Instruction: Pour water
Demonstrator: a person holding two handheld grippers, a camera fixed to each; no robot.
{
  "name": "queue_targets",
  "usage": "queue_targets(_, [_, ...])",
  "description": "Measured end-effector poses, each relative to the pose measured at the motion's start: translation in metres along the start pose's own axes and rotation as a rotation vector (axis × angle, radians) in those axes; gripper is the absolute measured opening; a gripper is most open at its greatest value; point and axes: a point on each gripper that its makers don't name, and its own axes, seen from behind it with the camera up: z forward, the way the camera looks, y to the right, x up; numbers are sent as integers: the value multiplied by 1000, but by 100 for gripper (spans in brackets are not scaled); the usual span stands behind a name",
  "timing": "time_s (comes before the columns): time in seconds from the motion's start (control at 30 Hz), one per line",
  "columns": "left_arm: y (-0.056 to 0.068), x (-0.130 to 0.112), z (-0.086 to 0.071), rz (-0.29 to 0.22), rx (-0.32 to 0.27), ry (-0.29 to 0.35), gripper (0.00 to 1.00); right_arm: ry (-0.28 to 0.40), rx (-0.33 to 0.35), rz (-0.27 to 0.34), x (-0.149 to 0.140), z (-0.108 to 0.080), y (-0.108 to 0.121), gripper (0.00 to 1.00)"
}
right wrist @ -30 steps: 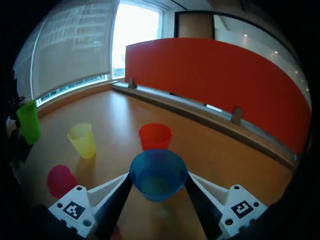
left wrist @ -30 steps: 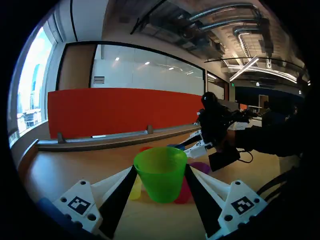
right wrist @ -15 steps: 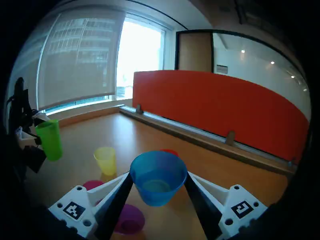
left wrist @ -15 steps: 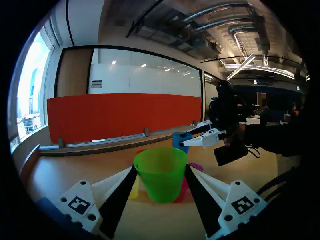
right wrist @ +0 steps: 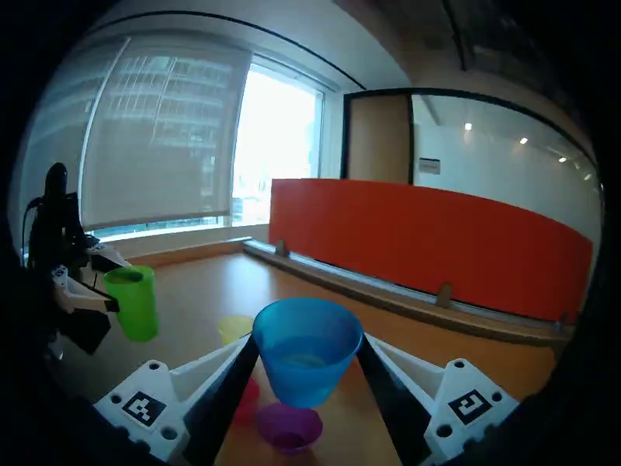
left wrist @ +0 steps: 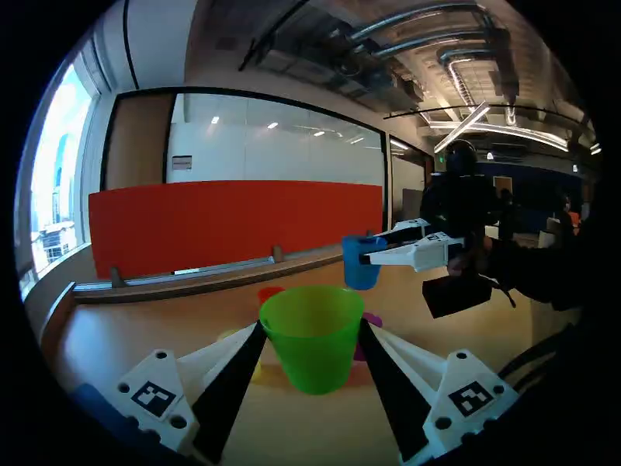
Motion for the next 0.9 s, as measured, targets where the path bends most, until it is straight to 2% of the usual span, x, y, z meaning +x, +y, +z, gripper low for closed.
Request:
queue_targets(0.3, [3,2,0,-1,-25,1,86,60,-10,-22,15,-11,-9,91])
queue_targets(0.57, [8,3,0,22,-59,-10,86,80,9,-39,21,-21,-16,91])
queue_targets(0.9, [16,8,1,51,-92,-3,86,72,42,-122,27,-32,-29,91])
